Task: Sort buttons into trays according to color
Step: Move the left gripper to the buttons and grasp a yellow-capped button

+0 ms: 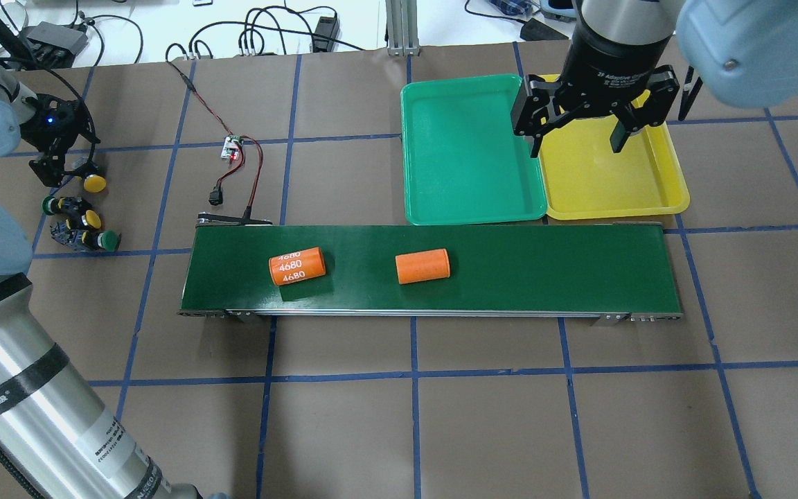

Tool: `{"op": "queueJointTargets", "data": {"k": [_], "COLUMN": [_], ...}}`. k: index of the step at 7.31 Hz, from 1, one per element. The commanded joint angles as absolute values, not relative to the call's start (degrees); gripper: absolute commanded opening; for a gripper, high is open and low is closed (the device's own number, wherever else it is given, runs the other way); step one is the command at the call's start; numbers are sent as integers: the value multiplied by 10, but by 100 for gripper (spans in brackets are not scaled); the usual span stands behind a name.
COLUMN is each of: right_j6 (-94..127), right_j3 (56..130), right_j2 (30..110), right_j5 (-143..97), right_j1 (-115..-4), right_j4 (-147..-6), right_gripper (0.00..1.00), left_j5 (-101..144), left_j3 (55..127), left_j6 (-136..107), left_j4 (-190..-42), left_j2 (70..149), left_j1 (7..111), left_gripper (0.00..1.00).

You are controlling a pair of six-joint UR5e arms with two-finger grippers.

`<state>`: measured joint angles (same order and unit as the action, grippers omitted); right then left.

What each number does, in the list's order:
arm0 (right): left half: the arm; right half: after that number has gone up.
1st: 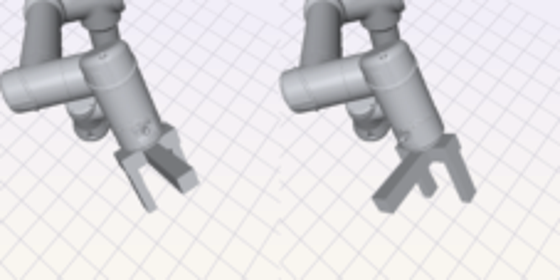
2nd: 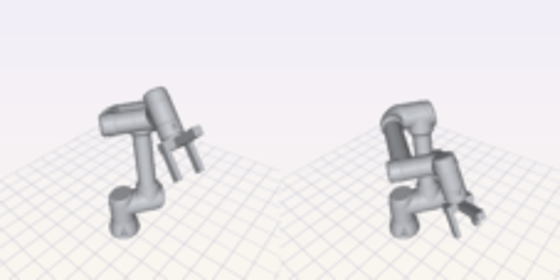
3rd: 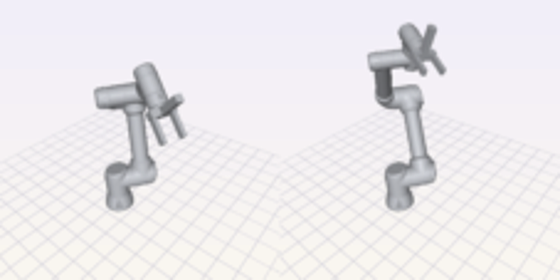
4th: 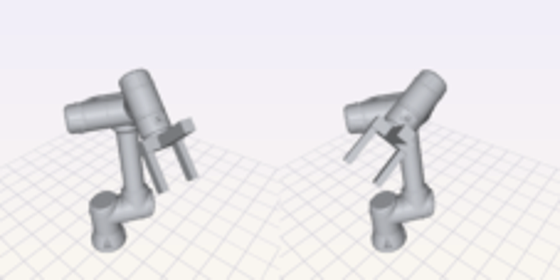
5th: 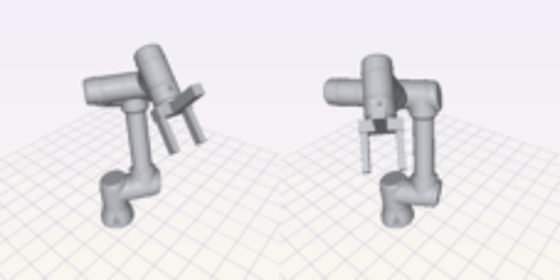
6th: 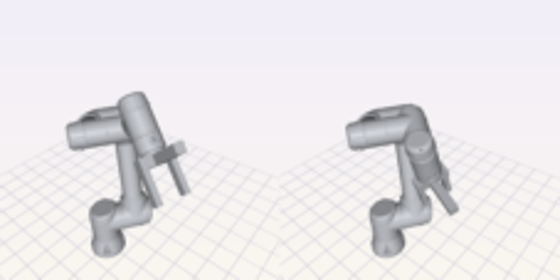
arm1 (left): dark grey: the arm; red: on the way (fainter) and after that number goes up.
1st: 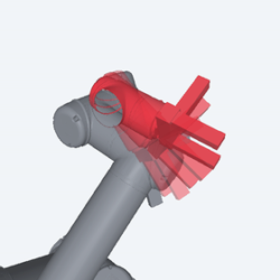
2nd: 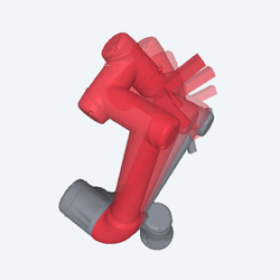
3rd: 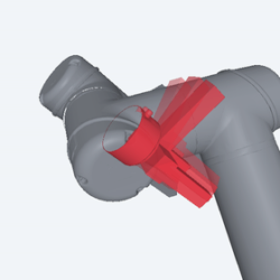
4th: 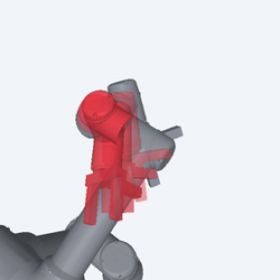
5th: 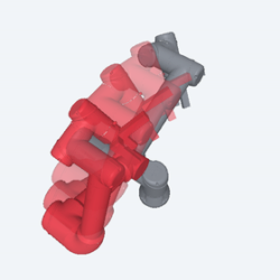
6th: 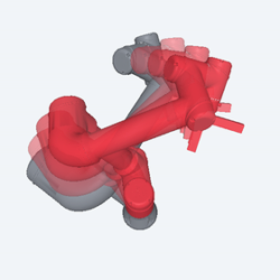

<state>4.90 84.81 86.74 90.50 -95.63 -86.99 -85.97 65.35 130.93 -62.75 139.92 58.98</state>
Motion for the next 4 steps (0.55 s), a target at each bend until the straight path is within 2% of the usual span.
{"op": "queueJointTargets", "data": {"k": [1, 4], "right_j6": [50, 60], "right_j3": [850, 851], "right_j2": [866, 839], "right_j5": [905, 901], "right_j1": [-955, -954], "right_j4": [-852, -847], "right_gripper": [100, 100], "left_j5": [-860, -861], "left_j3": [653, 620], "left_j6": [1309, 1308], "left_j4": [-643, -670], "left_j2": [1395, 1395], "left_j1": [589, 588], "left_gripper": [100, 100]}}
